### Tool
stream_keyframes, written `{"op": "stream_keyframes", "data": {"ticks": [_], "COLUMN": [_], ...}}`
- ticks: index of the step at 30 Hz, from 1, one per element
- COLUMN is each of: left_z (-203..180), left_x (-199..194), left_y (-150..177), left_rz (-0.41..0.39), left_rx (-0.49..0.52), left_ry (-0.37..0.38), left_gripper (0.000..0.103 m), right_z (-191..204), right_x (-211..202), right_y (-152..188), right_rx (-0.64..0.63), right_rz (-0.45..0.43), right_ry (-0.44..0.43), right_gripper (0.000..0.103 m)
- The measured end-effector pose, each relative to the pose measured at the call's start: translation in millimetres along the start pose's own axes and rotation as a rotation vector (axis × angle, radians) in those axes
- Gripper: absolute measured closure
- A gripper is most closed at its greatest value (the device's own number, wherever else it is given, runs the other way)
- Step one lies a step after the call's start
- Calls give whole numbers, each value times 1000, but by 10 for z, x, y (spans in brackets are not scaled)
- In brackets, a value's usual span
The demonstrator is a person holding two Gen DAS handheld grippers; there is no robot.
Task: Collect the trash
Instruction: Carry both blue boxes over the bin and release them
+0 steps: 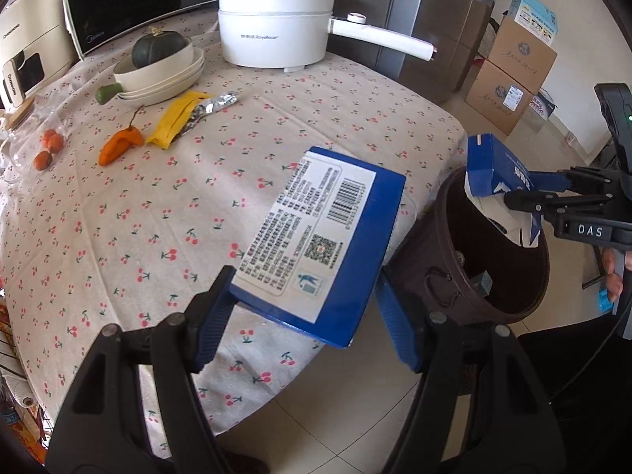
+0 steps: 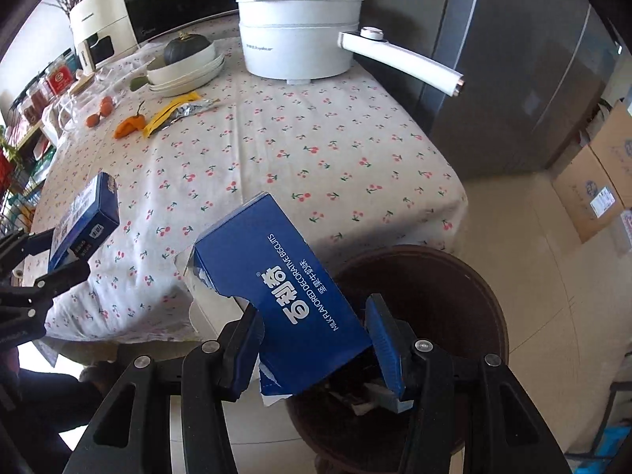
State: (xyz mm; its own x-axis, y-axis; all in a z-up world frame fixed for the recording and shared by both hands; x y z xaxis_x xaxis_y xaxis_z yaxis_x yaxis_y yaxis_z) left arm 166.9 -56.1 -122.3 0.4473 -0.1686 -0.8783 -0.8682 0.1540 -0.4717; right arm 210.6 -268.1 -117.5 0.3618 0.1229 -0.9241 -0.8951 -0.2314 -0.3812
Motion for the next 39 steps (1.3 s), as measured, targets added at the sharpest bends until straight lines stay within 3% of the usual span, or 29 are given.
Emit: {"op": "stream_keyframes", "data": {"ticks": [10,24,27,31,39], "left_z": [-870,-1717,-1844,-1856,-1529], "left_x": [368,758,793,805,688], "left_y": [-127,-249,-265,-304,-365], "left_rz": [27,38,34,23,17], "left_rx": [123,275,308,327,265], "left_ry": [101,215,267,229,150], "left_gripper": [32,32,23,7,3], "right_z": [-766,-1542,-1603,-1640,-1562], "right_x": [16,-71,-76,-77,-7], "right_y": [388,820,850,861,842], "right_rx": [154,292,302,309,293], "right_rz": [38,60,64,65,90], "right_ry": [58,116,117,117,114], "right_gripper": [50,50,50,49,49]}}
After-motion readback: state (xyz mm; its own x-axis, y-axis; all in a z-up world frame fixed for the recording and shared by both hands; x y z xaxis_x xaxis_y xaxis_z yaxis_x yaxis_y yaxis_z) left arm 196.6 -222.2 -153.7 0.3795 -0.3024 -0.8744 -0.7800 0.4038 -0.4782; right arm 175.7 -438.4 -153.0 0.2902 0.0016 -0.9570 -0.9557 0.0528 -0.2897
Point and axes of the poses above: each gripper's, at about its wrist camera, not at the fingertips, and x roughly the way its jaws point, z to its left, y to its underside, the point moved 9 cm from there along x, roughly the way its jaws point, and after that the axes turned 4 degrees about z, right-handed, at the moved point
